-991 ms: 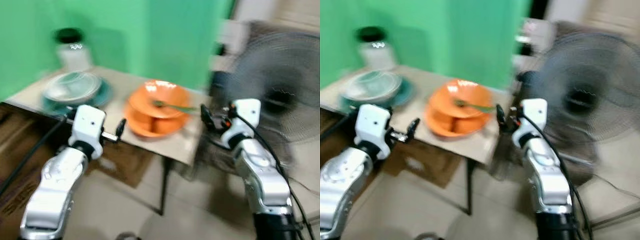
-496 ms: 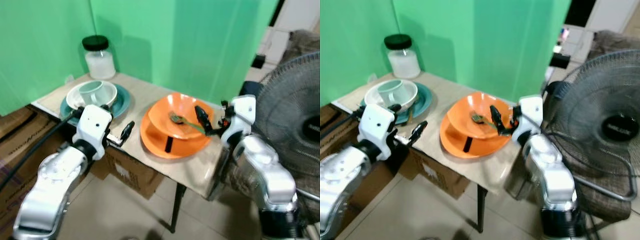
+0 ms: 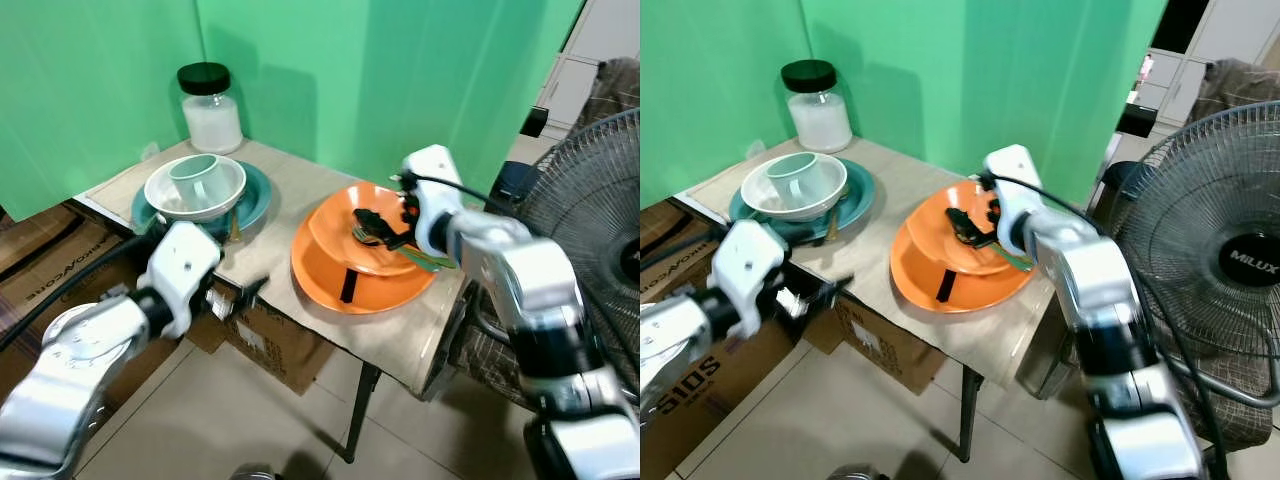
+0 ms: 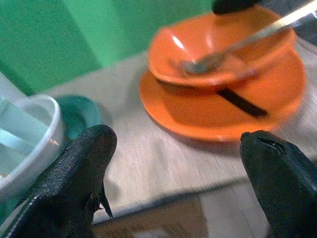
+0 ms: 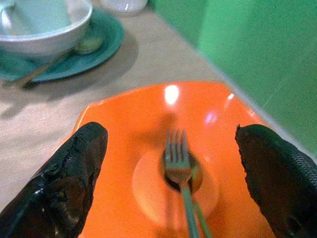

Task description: Setting the table

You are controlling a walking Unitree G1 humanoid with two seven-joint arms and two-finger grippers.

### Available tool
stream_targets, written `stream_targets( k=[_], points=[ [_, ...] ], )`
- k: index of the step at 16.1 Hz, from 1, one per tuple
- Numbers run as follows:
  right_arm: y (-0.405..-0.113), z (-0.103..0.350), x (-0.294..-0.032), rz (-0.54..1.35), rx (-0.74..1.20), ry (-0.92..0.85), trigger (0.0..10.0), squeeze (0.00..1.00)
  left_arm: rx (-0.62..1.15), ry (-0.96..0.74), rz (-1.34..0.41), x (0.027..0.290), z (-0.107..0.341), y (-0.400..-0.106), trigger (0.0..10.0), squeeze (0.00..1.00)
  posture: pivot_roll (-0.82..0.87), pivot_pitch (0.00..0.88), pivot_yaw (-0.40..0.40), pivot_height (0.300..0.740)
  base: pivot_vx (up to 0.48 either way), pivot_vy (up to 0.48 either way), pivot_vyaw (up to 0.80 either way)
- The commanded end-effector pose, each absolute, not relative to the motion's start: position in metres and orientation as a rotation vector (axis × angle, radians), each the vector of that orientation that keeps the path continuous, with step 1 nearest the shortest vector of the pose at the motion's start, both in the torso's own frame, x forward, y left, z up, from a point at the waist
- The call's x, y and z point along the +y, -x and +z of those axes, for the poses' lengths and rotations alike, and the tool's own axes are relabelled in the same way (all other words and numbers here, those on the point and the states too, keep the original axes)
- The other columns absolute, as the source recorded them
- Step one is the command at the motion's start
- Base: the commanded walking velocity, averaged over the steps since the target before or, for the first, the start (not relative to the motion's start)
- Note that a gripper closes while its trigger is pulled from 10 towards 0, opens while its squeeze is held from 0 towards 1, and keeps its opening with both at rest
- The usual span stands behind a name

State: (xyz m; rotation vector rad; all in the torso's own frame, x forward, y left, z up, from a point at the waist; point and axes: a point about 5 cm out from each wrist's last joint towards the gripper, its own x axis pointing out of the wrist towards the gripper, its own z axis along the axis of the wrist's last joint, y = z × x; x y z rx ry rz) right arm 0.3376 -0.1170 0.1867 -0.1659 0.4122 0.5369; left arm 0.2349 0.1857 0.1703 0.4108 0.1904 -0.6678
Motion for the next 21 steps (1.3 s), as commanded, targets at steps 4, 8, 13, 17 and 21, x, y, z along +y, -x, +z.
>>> stream_targets(
  k=[4, 8, 13, 17, 21],
  points=[
    [-0.342, 0.183, -0.111, 0.549, 0.6, 0.259, 10.0, 0.0, 0.266, -0.41, -0.811, 0.195, 0.169, -0.225, 10.0, 0.0, 0.23, 0.0, -0.013, 0.74, 0.0, 0.0, 0.0],
    [-0.344, 0.175, -0.117, 0.519, 0.71, 0.307, 0.0, 0.0, 0.23, -0.401, -0.847, 0.197, 0.177, -0.221, 10.0, 0.0, 0.23, 0.0, -0.019, 0.74, 0.0, 0.0, 0.0],
    [-0.344, 0.165, -0.124, 0.488, 0.778, 0.318, 0.0, 0.0, 0.256, -0.391, -0.88, 0.197, 0.174, -0.217, 10.0, 0.0, 0.23, 0.0, -0.022, 0.74, 0.0, 0.0, 0.0],
    [-0.346, 0.163, -0.126, 0.474, 0.788, 0.328, 0.0, 0.0, 0.261, -0.388, -0.886, 0.198, 0.174, -0.215, 10.0, 0.0, 0.22, 0.0, -0.021, 0.74, 0.0, 0.0, 0.0],
    [-0.347, 0.167, -0.125, 0.489, 0.772, 0.335, 0.0, 0.0, 0.26, -0.388, -0.894, 0.198, 0.174, -0.216, 10.0, 0.0, 0.22, 0.0, -0.016, 0.74, 0.0, 0.0, 0.0]
  ],
)
